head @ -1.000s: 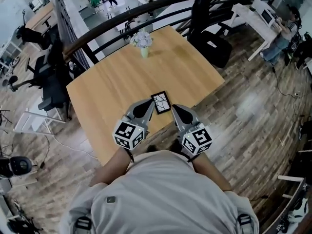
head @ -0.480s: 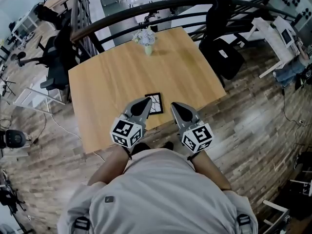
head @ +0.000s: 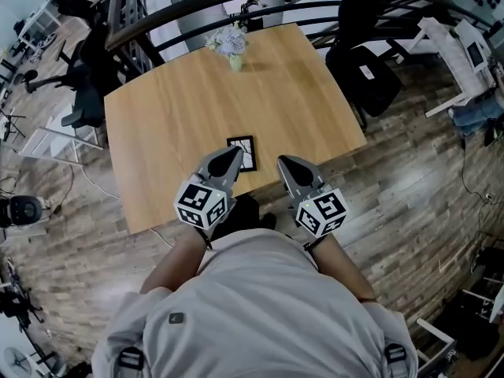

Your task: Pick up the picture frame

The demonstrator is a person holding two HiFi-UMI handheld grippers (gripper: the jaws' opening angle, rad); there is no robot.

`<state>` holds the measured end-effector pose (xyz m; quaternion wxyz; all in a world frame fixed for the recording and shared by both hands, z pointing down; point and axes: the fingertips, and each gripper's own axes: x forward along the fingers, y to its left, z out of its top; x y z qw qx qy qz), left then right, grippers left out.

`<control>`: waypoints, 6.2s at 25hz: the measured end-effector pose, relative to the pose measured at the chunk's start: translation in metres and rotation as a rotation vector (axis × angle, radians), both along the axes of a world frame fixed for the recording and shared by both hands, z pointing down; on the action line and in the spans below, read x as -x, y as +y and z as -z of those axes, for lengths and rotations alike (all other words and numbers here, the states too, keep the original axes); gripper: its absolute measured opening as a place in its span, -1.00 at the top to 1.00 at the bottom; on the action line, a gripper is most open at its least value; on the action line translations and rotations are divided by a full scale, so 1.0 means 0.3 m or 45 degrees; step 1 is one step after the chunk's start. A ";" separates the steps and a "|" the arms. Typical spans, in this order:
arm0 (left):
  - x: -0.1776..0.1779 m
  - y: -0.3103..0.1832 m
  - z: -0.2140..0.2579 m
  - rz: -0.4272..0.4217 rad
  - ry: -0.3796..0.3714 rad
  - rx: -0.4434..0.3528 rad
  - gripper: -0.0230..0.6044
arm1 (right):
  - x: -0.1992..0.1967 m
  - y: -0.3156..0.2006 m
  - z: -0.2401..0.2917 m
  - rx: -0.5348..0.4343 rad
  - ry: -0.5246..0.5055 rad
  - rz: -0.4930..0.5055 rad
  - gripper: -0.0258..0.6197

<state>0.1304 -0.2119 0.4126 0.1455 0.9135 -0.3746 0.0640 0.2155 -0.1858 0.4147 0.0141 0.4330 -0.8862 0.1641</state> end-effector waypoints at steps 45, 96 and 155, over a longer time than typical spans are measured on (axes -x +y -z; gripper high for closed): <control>0.247 -0.309 -1.134 -0.011 -0.130 0.960 0.59 | 0.178 -0.405 -1.092 0.888 0.176 0.097 0.61; 0.234 -0.333 -1.143 0.186 -0.196 0.912 0.68 | 0.214 -0.411 -1.121 0.869 0.261 -0.052 0.67; 0.295 0.163 -0.057 0.242 -0.057 0.034 0.69 | 0.262 0.091 -0.046 -0.030 0.123 -0.198 0.69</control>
